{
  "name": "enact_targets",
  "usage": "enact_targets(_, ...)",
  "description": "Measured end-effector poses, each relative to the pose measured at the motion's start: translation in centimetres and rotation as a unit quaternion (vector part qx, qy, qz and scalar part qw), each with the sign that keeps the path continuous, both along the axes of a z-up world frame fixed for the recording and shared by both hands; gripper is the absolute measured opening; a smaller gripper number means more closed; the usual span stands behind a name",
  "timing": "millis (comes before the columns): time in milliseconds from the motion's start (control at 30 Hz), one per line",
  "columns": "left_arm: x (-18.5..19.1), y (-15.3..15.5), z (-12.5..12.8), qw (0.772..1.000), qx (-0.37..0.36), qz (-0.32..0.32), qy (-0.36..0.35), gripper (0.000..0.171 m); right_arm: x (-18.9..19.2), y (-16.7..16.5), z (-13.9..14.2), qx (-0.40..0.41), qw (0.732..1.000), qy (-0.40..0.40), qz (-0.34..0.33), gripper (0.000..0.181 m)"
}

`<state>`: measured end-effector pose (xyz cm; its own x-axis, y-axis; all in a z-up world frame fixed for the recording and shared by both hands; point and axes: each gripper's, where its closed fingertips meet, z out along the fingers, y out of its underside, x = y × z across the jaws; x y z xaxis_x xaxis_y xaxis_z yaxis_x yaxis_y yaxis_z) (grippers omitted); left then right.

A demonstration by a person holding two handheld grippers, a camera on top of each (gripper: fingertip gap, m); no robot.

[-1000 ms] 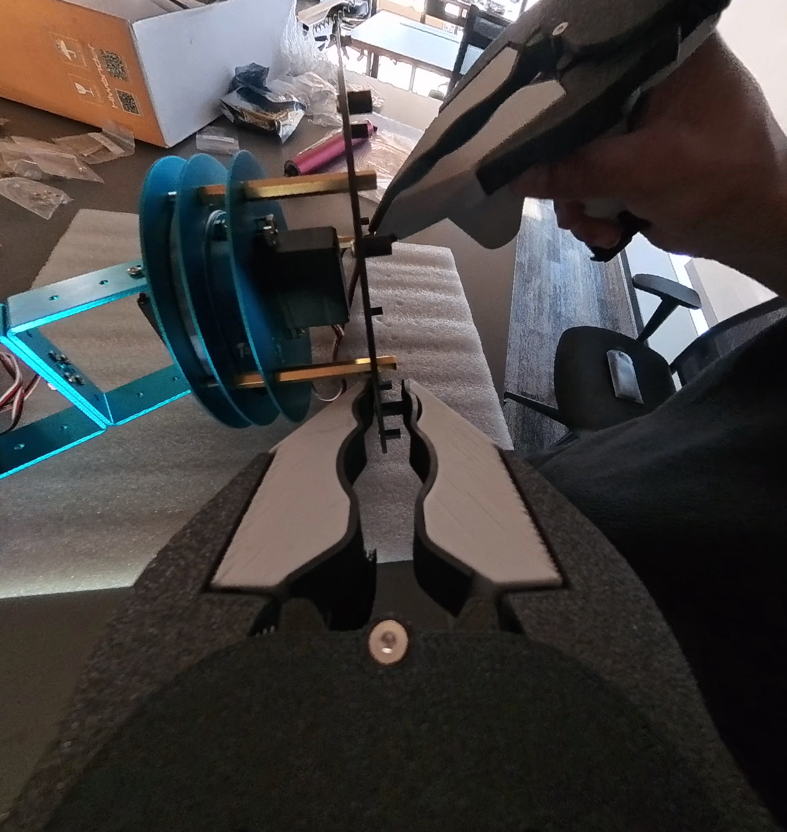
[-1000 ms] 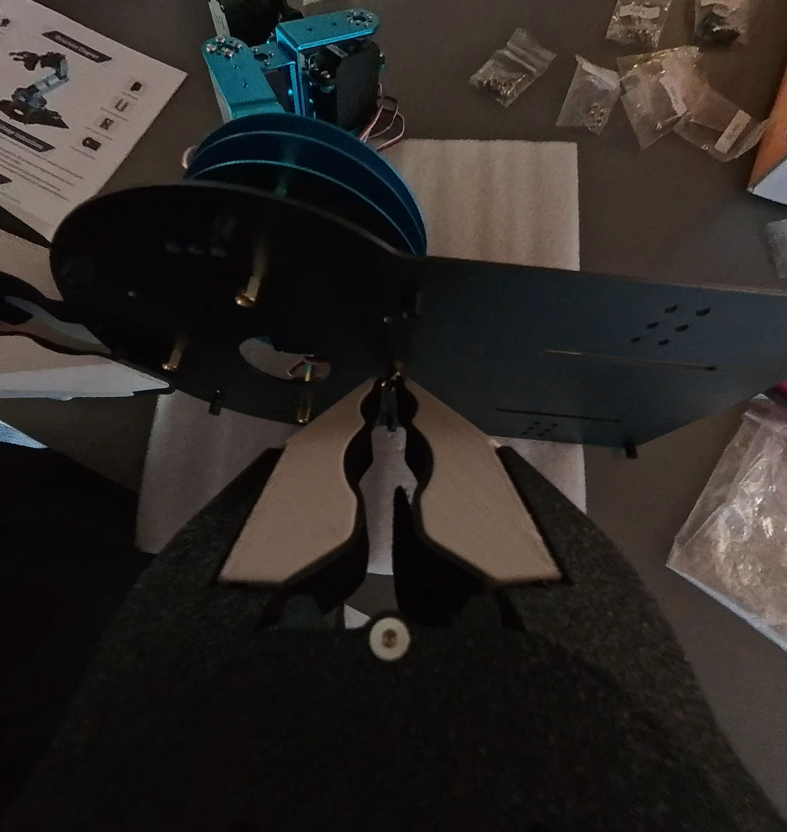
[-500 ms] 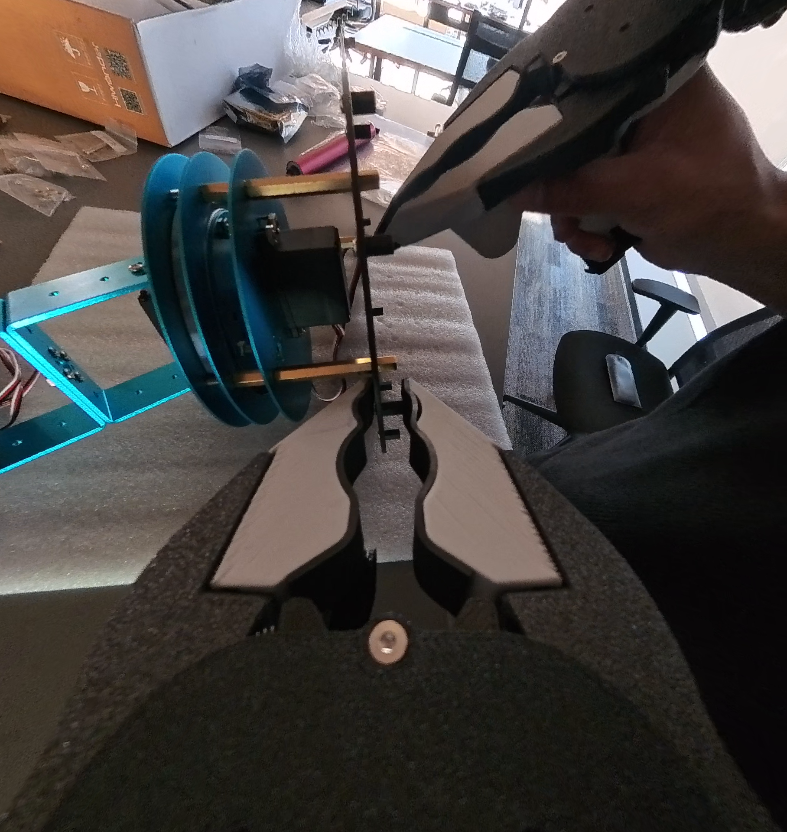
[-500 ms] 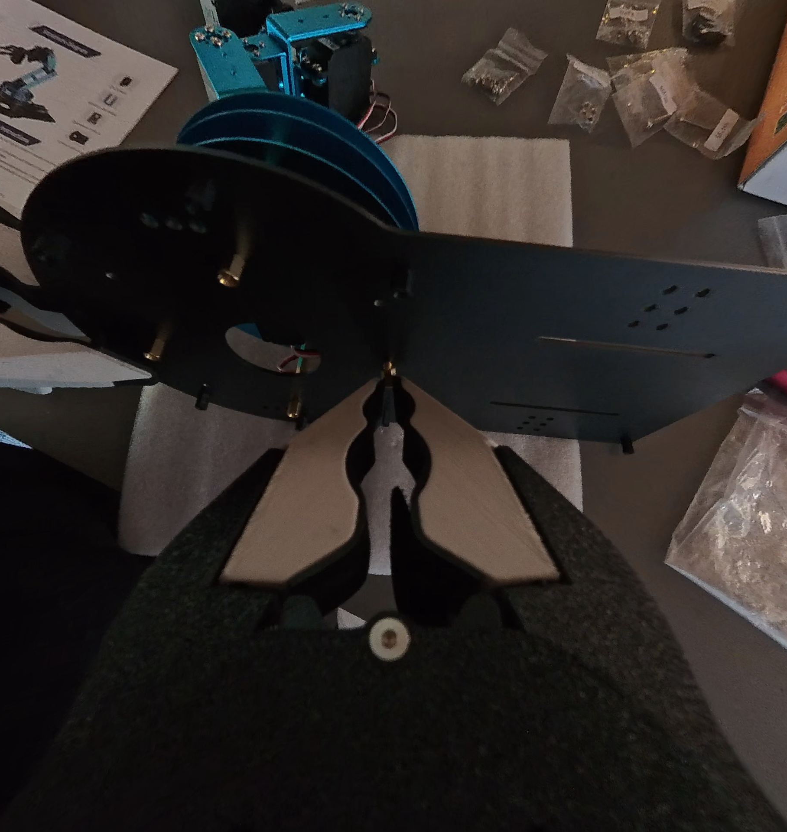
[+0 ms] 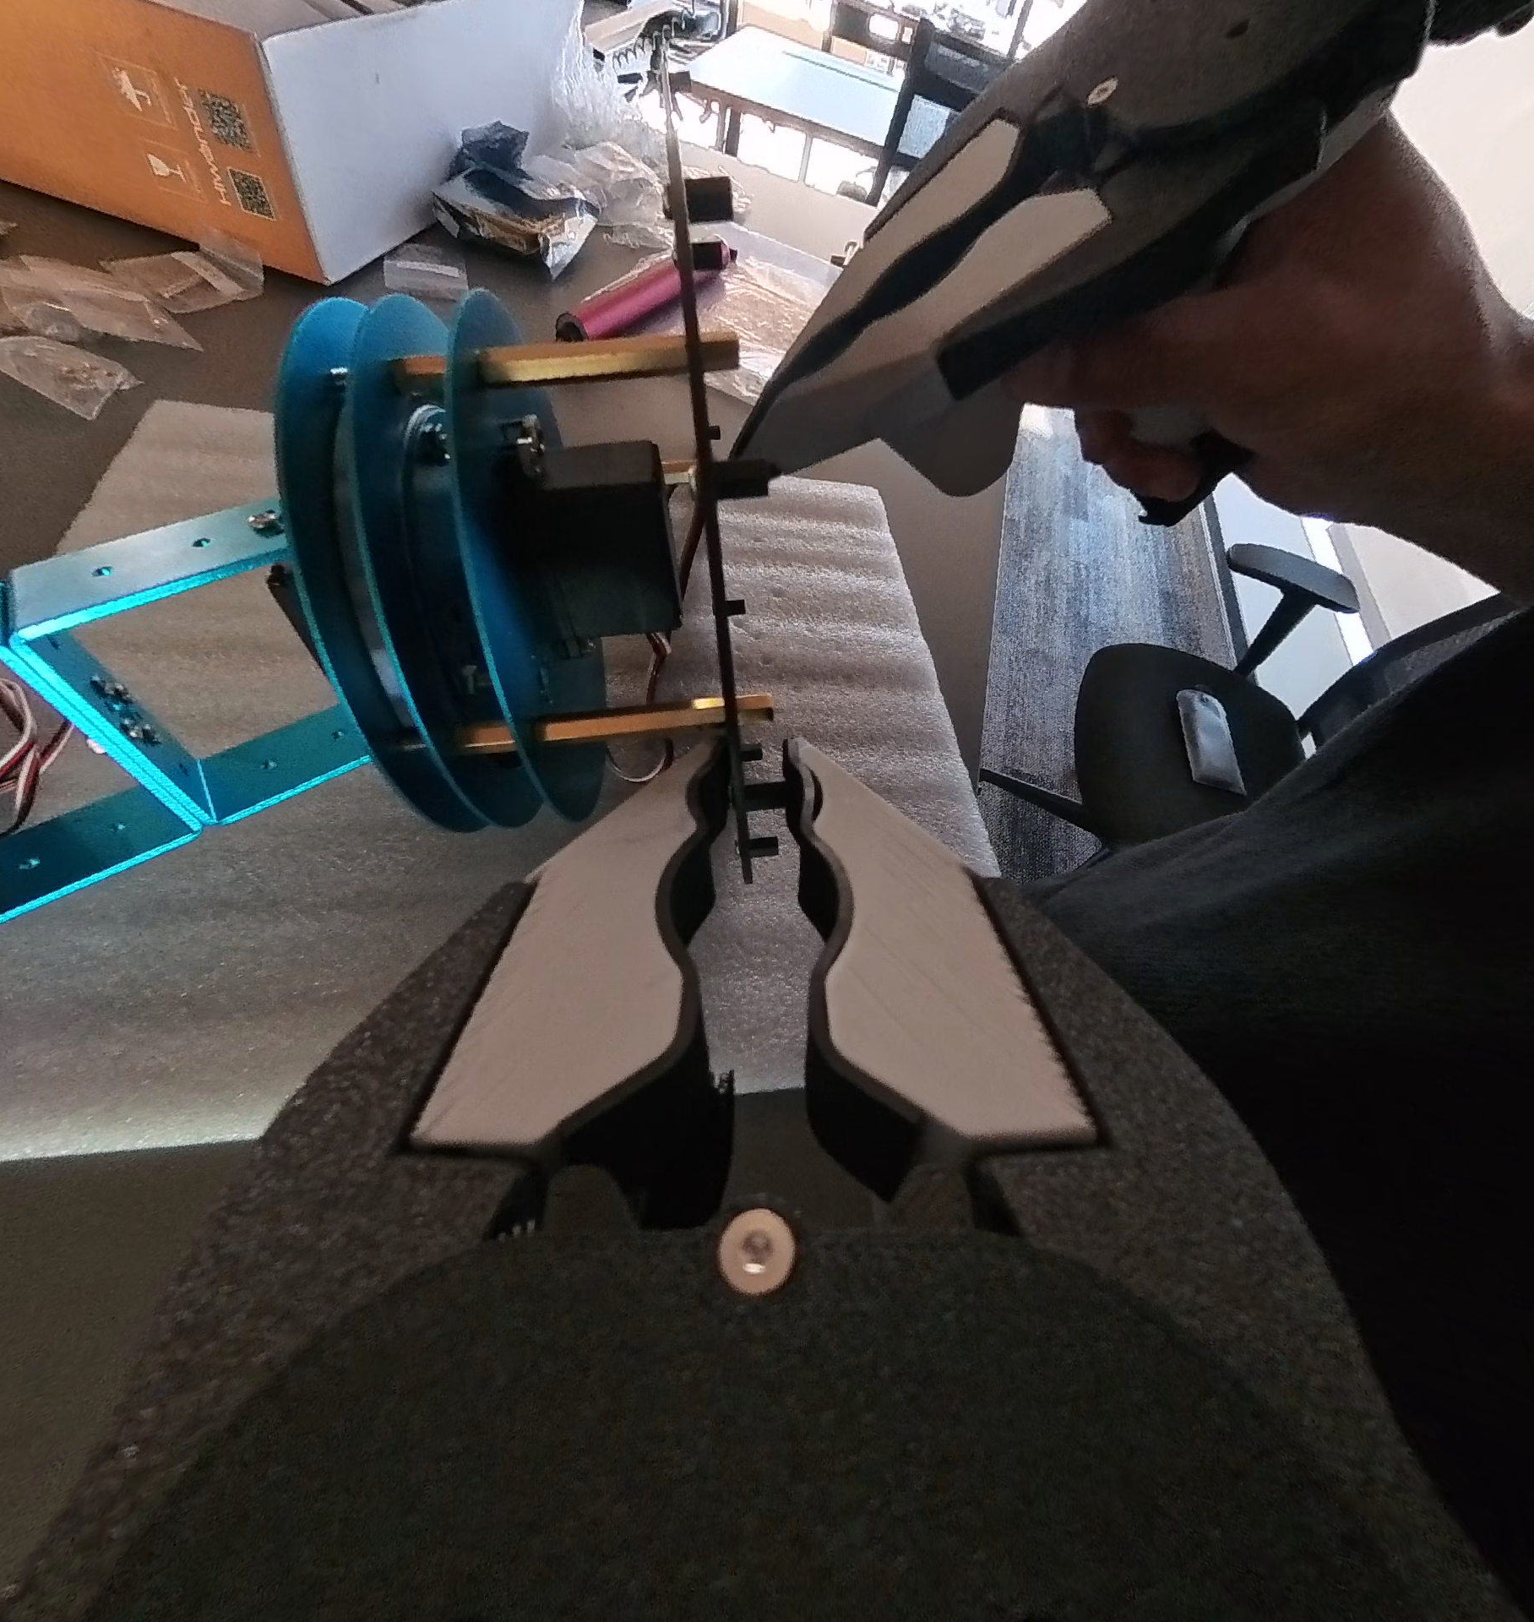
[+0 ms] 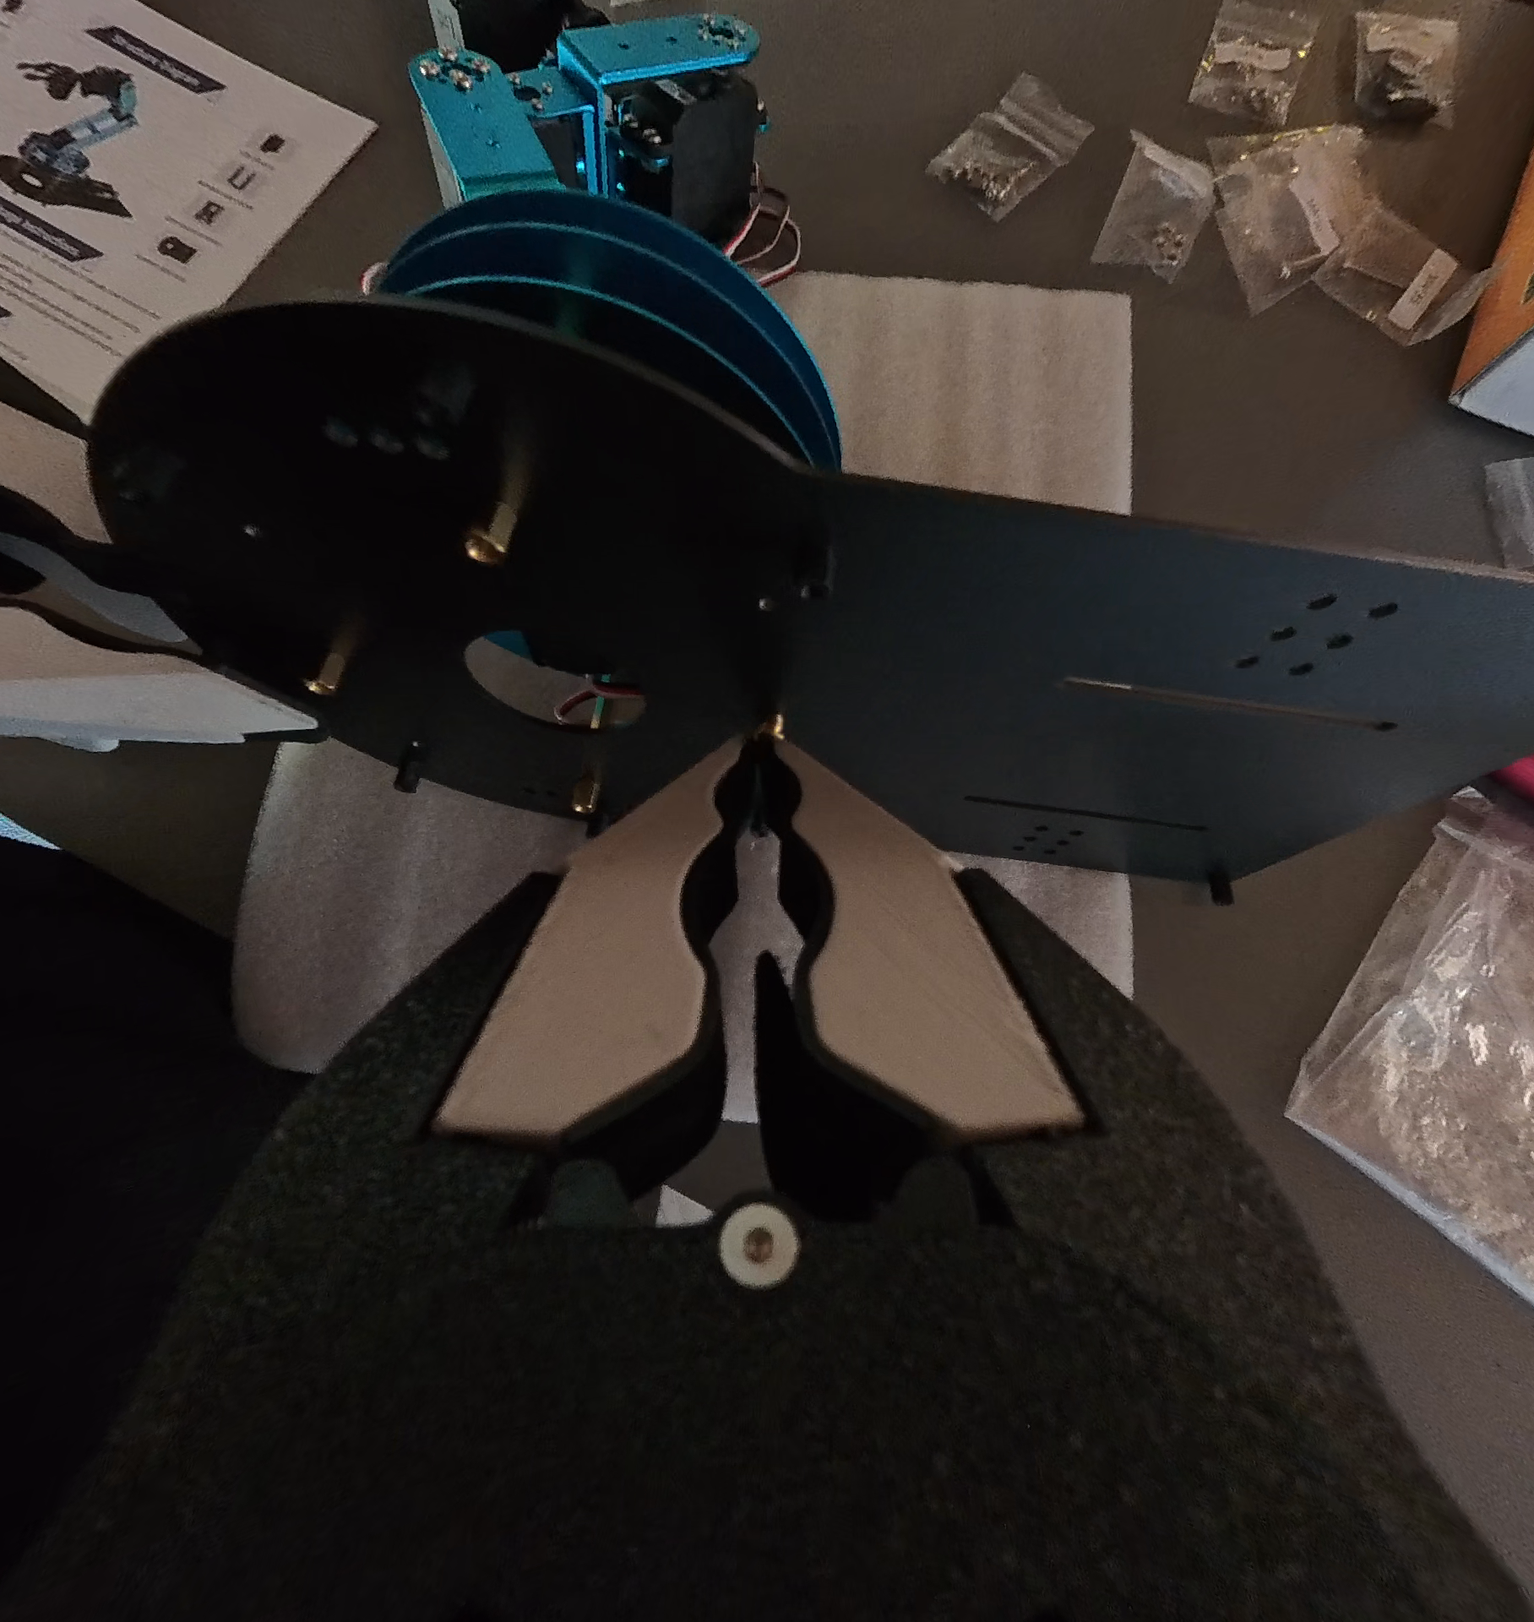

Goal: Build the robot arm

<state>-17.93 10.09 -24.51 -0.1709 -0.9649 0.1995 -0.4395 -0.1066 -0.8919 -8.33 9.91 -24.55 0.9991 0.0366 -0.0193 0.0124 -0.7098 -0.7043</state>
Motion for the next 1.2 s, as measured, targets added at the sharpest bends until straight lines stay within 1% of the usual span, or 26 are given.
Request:
enact_targets(100, 0.0, 0.0, 0.0, 1.0, -0.001, -0.001, 0.0, 0.011, 0.5, 0.0, -0.2, 0.0, 1.0, -0.001, -0.007, 0.0)
enact_targets(233, 0.0, 0.0, 0.0, 1.0, -0.001, -0.001, 0.0, 0.011, 0.5, 0.2, 0.2, 0.01, 1.0, 0.013, -0.008, 0.0)
enact_targets(300, 0.0, 0.0, 0.0, 1.0, 0.0, -0.001, 0.0, 0.011, 1.5, -0.3, -0.2, 0.0, 1.0, -0.007, -0.018, 0.0)
enact_targets(367, 0.0, 0.0, 0.0, 1.0, -0.001, 0.001, 0.0, 0.011, 1.7, -0.9, -0.5, 0.001, 1.0, 0.008, -0.011, 0.0)
enact_targets(433, 0.0, 0.0, 0.0, 1.0, -0.004, 0.002, 0.0, 0.011, 1.2, -1.7, -1.9, -0.008, 0.999, 0.033, 0.014, 0.01)
enact_targets(533, 0.0, 0.0, 0.0, 1.0, -0.004, 0.002, 0.0, 0.011, 2.5, -3.3, -4.7, -0.039, 0.999, 0.024, 0.009, 0.009)
enact_targets(633, 0.0, 0.0, 0.0, 1.0, -0.003, 0.003, 0.001, 0.011, 3.5, -4.1, -5.7, -0.037, 0.999, 0.029, 0.012, 0.009)
enact_targets(733, 0.0, 0.0, 0.0, 1.0, -0.003, 0.003, 0.003, 0.011, 4.1, -4.1, -5.9, -0.018, 0.999, 0.031, 0.035, 0.01)
enact_targets(800, 0.0, 0.0, 0.0, 1.0, -0.002, 0.003, 0.004, 0.011, 3.9, -3.6, -6.1, -0.002, 0.997, 0.045, 0.064, 0.017)
enact_targets(933, 0.0, 0.0, -0.1, 1.0, 0.003, 0.005, 0.008, 0.011, 3.4, -2.8, -6.7, 0.015, 0.993, 0.058, 0.099, 0.018)
enact_targets(1033, 0.0, 0.0, -0.1, 1.0, 0.005, 0.011, 0.01, 0.011, 3.1, -3.0, -6.9, 0.012, 0.993, 0.054, 0.102, 0.018)
enact_targets(1200, 0.0, 0.1, -0.1, 1.0, 0.004, 0.02, 0.011, 0.011, 2.4, -4.0, -6.8, 0.014, 0.992, 0.074, 0.104, 0.016)
